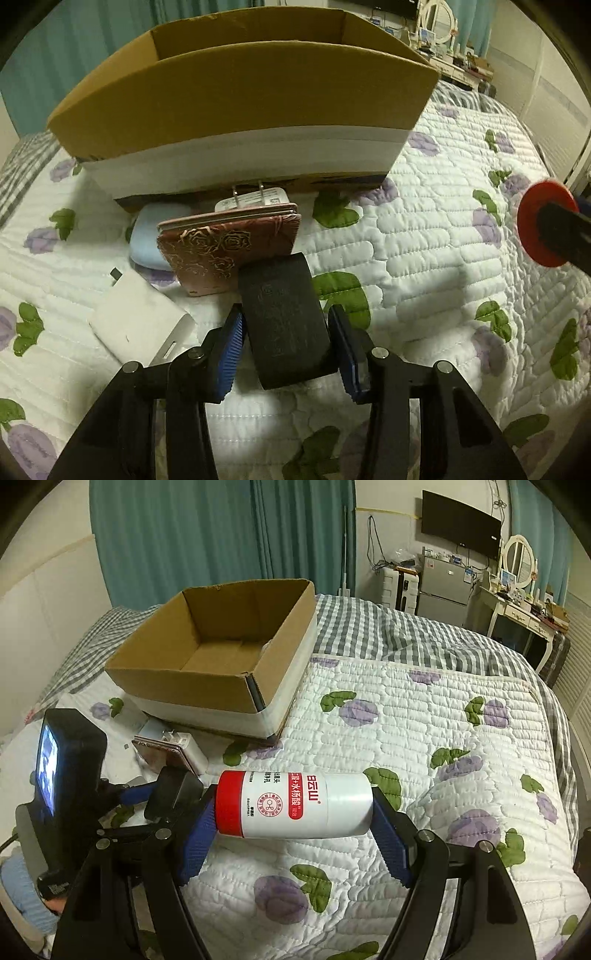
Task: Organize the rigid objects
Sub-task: 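Grasp the black power bank with the left tool, then carry the power bank and red-capped bottle into the box and release both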
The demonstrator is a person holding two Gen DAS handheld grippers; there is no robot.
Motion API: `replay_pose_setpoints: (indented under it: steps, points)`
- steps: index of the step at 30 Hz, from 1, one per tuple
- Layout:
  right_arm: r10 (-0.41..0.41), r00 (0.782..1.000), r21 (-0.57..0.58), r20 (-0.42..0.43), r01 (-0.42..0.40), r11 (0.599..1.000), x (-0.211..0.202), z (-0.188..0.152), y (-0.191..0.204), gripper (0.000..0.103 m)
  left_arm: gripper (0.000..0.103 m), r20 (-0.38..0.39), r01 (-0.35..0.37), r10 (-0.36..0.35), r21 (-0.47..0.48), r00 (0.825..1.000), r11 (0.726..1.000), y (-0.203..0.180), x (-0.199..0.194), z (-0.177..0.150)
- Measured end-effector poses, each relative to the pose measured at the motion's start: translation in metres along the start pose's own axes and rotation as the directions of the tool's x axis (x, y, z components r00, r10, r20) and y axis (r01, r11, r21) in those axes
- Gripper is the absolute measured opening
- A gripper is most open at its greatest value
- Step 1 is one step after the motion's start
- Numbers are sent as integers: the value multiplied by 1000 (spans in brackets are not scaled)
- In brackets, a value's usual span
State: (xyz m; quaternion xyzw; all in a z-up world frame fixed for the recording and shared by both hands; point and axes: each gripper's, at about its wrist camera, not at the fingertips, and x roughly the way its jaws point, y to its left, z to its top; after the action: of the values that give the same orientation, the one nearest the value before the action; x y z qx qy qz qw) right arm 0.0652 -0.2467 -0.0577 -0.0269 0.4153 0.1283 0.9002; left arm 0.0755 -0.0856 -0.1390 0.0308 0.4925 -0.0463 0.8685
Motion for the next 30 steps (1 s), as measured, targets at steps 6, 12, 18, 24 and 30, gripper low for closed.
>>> replay_pose_setpoints:
  steps: [6, 12, 18, 24, 30]
  points:
    - [-20, 1000, -13, 11, 20, 1000, -5, -1, 4, 77, 40, 26, 32, -31, -32, 999, 999, 10, -23, -7]
    - [-32, 999, -29, 43, 34, 999, -21, 5, 12, 77, 39, 93, 57, -54, -38, 994, 998, 13, -64, -8]
    - [-35, 994, -60, 102, 42, 997, -45, 24, 24, 77, 39, 213, 81, -77, -12, 974, 997, 17, -122, 11]
    - [-30, 984, -94, 178, 48, 994, -58, 65, 31, 77, 39, 336, 73, -86, 52, 938, 996, 24, -171, 60]
    - [-14, 971, -92, 237, 37, 995, -47, 108, 28, 77, 39, 399, 17, -48, 80, 916, 997, 33, -170, 116]
